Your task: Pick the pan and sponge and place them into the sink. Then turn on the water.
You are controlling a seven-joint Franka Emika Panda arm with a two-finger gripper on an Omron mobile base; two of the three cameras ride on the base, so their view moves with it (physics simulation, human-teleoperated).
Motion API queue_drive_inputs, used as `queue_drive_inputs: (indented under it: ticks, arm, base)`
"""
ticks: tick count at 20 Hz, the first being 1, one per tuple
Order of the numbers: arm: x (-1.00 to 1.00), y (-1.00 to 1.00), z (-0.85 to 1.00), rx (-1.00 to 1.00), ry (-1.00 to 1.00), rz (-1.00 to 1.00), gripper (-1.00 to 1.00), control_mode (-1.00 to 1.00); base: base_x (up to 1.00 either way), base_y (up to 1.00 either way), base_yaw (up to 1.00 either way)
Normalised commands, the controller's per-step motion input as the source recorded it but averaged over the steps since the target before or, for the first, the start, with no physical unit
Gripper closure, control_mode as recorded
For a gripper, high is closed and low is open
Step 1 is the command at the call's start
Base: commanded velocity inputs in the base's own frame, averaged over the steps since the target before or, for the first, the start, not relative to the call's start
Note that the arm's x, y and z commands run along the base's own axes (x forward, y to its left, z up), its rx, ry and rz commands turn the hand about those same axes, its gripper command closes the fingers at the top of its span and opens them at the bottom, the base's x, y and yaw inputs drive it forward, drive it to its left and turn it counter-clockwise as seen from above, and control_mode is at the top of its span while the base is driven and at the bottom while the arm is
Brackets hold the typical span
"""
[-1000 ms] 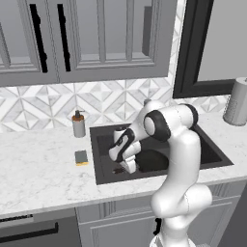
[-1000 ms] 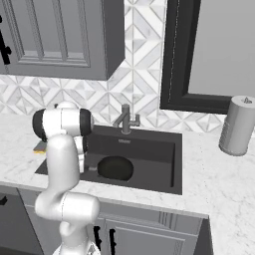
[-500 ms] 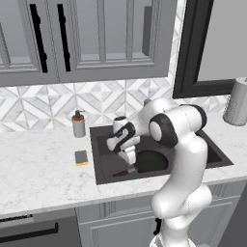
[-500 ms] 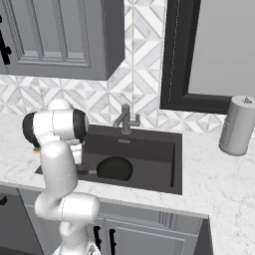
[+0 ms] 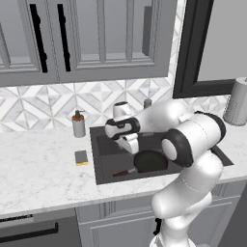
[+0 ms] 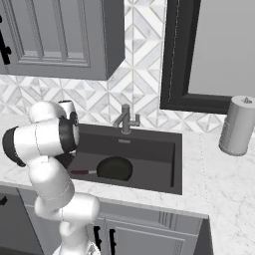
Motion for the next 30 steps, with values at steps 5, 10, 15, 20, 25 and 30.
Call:
queue_drive_inputs:
  ticks: [5, 10, 15, 20, 25, 30]
  arm:
    - [-0.48, 0.01, 0.42, 0.02, 0.0, 0.2, -1.0, -1.0]
    - [-0.19, -0.02, 0.22, 0.07, 0.0, 0.32, -1.0, -1.0]
    - [-0.09, 0.02, 0.31, 0.12, 0.0, 0.33, -1.0, -1.0]
    - [-0.06, 0.11, 0.21, 0.08, 0.0, 0.31, -1.0, -1.0]
    - [-0.09, 0.67, 0.01, 0.0, 0.0, 0.18, -1.0, -1.0]
    - [0.0, 0.54, 0.2, 0.0, 0.0, 0.14, -1.0, -1.0]
  base:
    - [0.0, 0.0, 0.0]
    - [0.0, 0.0, 0.0]
    - [0.0, 0.0, 0.0]
    - [0.0, 0.0, 0.0]
    - [0.0, 0.0, 0.0]
    - [0.0, 0.0, 0.0]
